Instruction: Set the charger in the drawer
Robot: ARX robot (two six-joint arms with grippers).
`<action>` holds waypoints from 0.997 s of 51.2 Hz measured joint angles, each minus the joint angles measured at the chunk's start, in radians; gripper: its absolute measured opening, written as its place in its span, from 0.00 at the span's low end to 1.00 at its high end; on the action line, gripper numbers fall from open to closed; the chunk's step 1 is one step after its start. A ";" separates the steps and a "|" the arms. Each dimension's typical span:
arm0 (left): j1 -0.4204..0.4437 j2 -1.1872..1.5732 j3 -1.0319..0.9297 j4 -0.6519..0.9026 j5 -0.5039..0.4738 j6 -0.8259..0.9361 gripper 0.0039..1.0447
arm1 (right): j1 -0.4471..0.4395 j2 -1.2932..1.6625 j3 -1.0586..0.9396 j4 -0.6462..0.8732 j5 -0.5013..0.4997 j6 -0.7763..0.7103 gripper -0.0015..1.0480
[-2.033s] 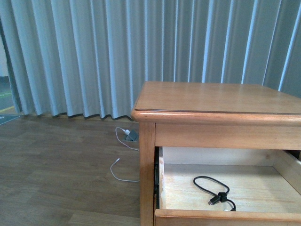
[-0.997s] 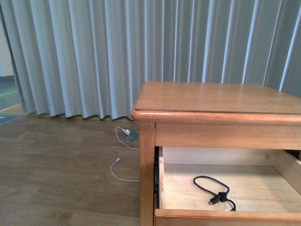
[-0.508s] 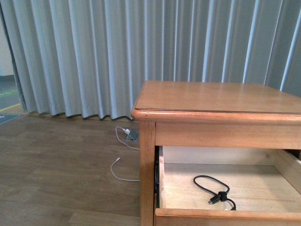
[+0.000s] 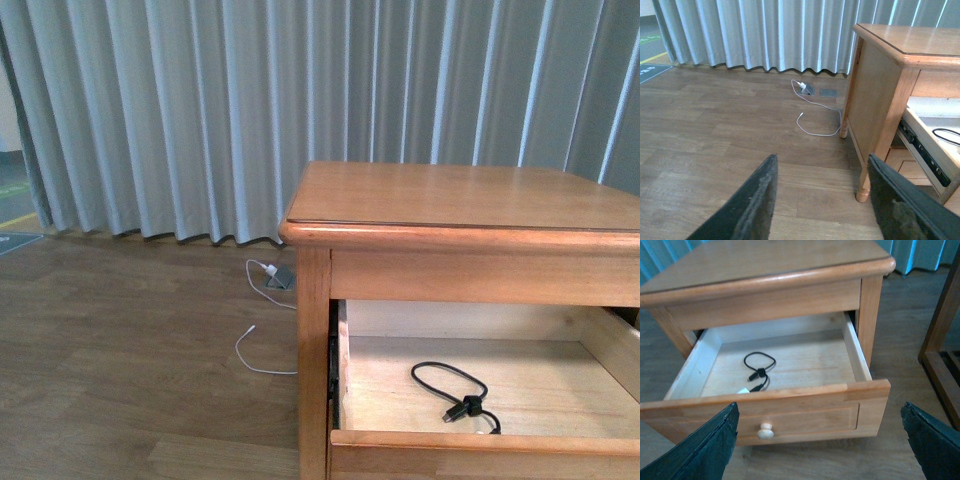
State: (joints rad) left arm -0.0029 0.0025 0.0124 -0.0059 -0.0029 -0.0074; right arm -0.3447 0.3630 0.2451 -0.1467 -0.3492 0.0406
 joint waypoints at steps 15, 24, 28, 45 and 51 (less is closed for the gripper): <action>0.000 0.000 0.000 0.000 0.000 0.002 0.94 | 0.179 0.253 0.056 -0.122 0.145 -0.105 0.92; 0.000 0.000 0.000 0.000 0.000 0.003 0.95 | 0.334 0.506 0.111 -0.011 0.232 -0.133 0.92; 0.000 0.000 0.000 0.000 0.000 0.003 0.95 | 0.389 0.650 0.154 0.050 0.260 -0.113 0.92; 0.000 0.000 0.000 0.000 0.000 0.003 0.95 | 0.475 0.989 0.258 0.196 0.346 -0.007 0.92; 0.000 0.000 0.000 0.000 0.000 0.003 0.95 | 0.487 1.069 0.288 0.240 0.375 0.035 0.92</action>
State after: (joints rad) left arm -0.0029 0.0025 0.0124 -0.0059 -0.0029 -0.0048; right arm 0.1421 1.4315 0.5335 0.0929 0.0257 0.0757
